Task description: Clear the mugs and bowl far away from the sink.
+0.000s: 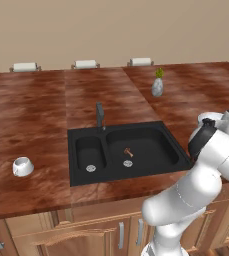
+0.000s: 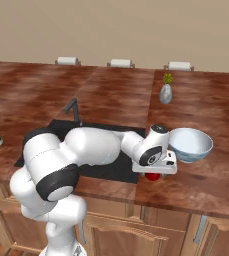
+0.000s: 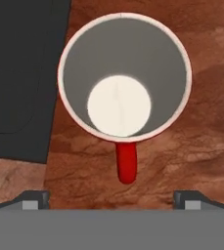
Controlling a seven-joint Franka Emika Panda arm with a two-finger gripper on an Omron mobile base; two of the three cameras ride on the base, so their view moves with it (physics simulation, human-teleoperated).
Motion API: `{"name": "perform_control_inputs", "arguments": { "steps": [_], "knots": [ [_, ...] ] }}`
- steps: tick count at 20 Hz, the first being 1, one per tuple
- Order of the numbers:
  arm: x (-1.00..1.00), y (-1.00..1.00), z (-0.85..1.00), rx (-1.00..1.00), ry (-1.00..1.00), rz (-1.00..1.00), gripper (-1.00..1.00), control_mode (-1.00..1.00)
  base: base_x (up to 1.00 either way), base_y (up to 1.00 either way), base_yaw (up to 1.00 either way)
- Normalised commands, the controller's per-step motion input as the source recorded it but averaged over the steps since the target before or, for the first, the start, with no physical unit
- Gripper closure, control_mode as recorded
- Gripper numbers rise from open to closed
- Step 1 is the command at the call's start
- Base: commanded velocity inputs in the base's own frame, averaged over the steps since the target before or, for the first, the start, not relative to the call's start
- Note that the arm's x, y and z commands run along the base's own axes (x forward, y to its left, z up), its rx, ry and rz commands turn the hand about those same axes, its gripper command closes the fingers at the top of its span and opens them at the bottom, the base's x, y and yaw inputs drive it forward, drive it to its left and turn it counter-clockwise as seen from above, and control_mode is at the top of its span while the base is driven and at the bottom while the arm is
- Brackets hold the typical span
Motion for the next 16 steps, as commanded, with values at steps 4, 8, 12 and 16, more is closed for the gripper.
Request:
{"name": "perform_control_inputs", "arguments": {
  "steps": [4,8,12,16],
  "knots": [
    [0.05,0.0,-0.15,0.0,-0.01,0.03,-1.0,-1.0,0.0,0.0,0.0],
    [0.09,-0.01,-0.11,0.03,0.0,0.05,-1.0,-1.0,0.0,0.0,0.0],
    [0.16,0.0,-0.14,0.07,0.0,0.07,-1.0,-1.0,0.0,0.0,0.0],
    [0.11,0.0,-0.15,0.09,0.0,0.11,-1.0,-1.0,0.0,0.0,0.0]
  ]
}}
